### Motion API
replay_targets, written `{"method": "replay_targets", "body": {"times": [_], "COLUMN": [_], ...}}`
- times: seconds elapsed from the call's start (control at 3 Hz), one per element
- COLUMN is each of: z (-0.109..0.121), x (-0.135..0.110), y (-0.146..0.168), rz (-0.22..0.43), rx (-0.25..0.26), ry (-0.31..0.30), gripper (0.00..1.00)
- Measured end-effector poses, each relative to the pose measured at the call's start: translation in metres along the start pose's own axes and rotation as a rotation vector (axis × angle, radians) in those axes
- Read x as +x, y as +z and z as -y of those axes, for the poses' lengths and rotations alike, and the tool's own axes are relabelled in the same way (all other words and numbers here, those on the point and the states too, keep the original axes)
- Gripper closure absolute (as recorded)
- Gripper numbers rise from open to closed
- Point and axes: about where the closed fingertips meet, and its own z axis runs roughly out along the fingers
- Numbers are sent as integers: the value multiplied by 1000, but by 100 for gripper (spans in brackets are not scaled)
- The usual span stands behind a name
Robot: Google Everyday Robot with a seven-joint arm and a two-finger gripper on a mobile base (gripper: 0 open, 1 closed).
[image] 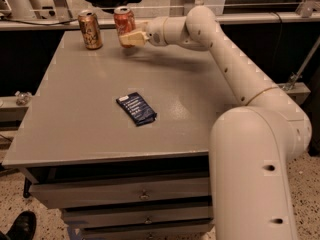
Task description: Move coke can near orange can
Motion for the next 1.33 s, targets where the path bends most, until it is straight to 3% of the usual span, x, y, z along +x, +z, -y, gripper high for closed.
{"method": "replay_targets", "body": {"times": [1.0,1.33], "z": [-14,-16], "x": [-8,-3], "y": [47,54], "rz": [1,-9], "rx": [-51,-48], "ry": [16,26], "gripper": [100,84]}}
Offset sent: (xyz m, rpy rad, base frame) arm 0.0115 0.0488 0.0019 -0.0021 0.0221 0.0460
